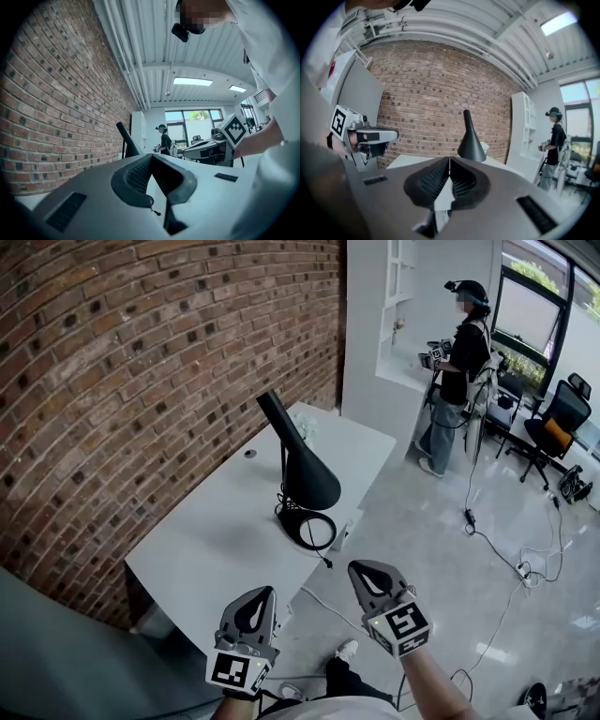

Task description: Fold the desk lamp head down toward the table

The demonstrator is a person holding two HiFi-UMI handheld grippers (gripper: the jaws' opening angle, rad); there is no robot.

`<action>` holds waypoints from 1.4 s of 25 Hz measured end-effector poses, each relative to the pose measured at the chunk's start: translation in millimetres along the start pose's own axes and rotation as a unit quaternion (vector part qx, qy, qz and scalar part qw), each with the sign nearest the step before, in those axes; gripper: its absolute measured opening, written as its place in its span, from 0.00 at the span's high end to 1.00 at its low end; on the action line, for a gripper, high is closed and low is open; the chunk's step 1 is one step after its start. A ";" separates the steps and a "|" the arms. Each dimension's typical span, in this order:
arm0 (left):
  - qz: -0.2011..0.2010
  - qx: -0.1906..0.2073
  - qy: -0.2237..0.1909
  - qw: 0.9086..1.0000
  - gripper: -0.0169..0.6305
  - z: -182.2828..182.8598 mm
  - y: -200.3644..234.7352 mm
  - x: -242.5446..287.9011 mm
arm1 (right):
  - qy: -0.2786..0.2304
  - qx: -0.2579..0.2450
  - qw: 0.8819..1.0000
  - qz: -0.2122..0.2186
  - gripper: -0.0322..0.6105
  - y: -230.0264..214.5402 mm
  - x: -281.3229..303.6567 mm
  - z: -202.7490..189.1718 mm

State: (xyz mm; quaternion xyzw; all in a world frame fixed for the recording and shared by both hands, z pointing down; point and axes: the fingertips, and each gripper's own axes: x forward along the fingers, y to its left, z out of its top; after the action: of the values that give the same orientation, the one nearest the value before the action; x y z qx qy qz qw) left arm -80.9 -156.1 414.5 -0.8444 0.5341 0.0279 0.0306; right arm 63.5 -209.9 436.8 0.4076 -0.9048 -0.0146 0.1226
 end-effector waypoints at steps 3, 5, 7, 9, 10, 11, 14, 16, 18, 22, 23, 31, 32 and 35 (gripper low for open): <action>0.004 -0.010 0.001 1.000 0.96 -3.1 -1.9 -22.3 | -0.005 0.022 1.000 -0.021 0.92 8.8 -14.3 -4.5; 0.006 -0.014 0.003 1.000 0.96 -7.6 -2.2 -36.3 | -0.007 0.033 0.999 -0.030 0.92 16.0 -22.0 -8.1; 0.008 -0.017 0.006 1.000 0.96 -11.8 -1.0 -47.2 | -0.013 0.045 0.998 -0.035 0.92 22.7 -27.6 -8.1; 0.009 -0.021 0.010 1.000 0.96 -15.6 -0.9 -56.3 | -0.017 0.054 0.998 -0.040 0.92 28.7 -34.1 -7.2; 0.009 -0.023 0.011 1.000 0.96 -17.2 -1.7 -60.2 | -0.019 0.057 0.997 -0.043 0.92 31.3 -37.7 -7.2; 0.009 -0.024 0.010 1.000 0.96 -18.3 -2.8 -63.4 | -0.020 0.060 0.997 -0.046 0.92 33.3 -41.1 -7.5; 0.005 -0.026 0.006 1.000 0.96 -18.1 -7.7 -69.0 | -0.024 0.071 0.996 -0.051 0.92 38.3 -49.2 -6.9; 0.002 -0.025 0.003 1.000 0.96 -16.2 -10.8 -71.5 | -0.027 0.072 0.996 -0.053 0.92 41.1 -53.4 -4.8; 0.000 -0.023 0.000 1.000 0.96 -15.0 -12.7 -73.8 | -0.029 0.069 0.996 -0.054 0.92 44.0 -57.1 -3.6; 0.001 -0.025 -0.002 1.000 0.96 -14.7 -13.3 -76.1 | -0.029 0.067 0.996 -0.050 0.92 48.3 -61.7 -4.3; 0.001 -0.025 -0.003 1.000 0.96 -14.9 -13.4 -76.4 | -0.027 0.065 0.996 -0.047 0.92 50.1 -61.9 -4.9; 0.001 -0.032 -0.001 0.999 0.96 -18.1 -11.7 -76.7 | -0.025 0.057 0.997 -0.038 0.92 57.9 -60.3 -0.6; 0.002 -0.033 -0.001 0.999 0.96 -18.3 -10.9 -76.6 | -0.024 0.057 0.997 -0.038 0.92 57.8 -60.1 -0.1; 0.003 -0.035 0.000 0.999 0.96 -19.2 -9.0 -76.0 | -0.023 0.055 0.998 -0.036 0.92 57.3 -59.0 0.9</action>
State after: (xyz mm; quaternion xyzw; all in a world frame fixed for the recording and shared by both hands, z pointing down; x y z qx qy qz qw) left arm -105.0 -85.4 439.9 -0.8431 0.5358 0.0469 0.0015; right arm 58.9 -127.9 430.9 0.4458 -0.8914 0.0218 0.0784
